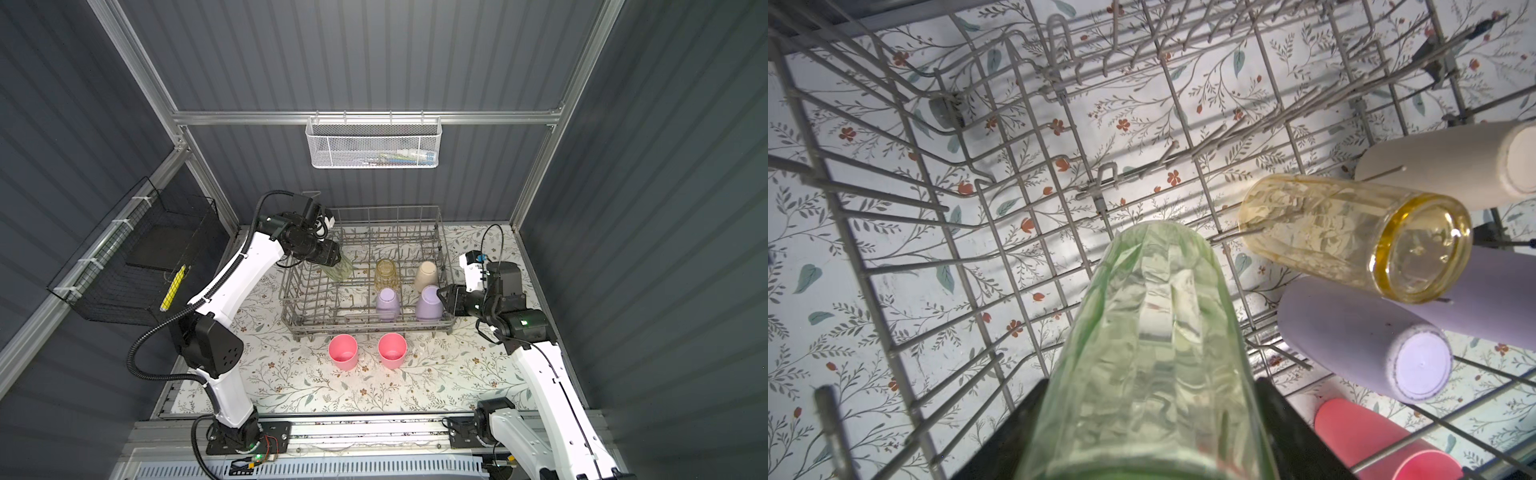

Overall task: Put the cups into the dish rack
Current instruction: 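Lower the green cup mouth-down into the rack with the left gripper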

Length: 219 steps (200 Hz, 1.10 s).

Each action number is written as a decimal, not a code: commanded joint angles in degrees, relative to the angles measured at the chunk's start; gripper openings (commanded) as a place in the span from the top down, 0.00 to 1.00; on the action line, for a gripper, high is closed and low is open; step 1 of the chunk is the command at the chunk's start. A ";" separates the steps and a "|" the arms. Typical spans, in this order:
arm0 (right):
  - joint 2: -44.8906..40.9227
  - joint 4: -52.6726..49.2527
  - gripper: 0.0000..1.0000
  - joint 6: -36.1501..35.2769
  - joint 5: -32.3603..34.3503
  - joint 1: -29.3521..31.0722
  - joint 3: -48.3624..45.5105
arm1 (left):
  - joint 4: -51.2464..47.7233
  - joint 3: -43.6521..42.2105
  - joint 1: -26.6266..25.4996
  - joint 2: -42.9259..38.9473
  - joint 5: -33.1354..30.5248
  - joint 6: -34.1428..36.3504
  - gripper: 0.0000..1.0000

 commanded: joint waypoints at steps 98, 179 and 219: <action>-0.04 -0.05 0.56 -1.16 1.13 -0.32 -1.59 | 0.11 2.18 -3.43 7.37 -2.19 1.14 0.45; 0.13 0.17 0.56 -1.51 1.16 -0.30 -2.47 | 0.04 5.03 -3.43 11.95 -3.87 1.17 0.45; 0.47 0.48 0.56 -1.42 1.02 -0.28 -2.57 | -0.33 5.56 -3.41 13.67 -5.35 1.22 0.45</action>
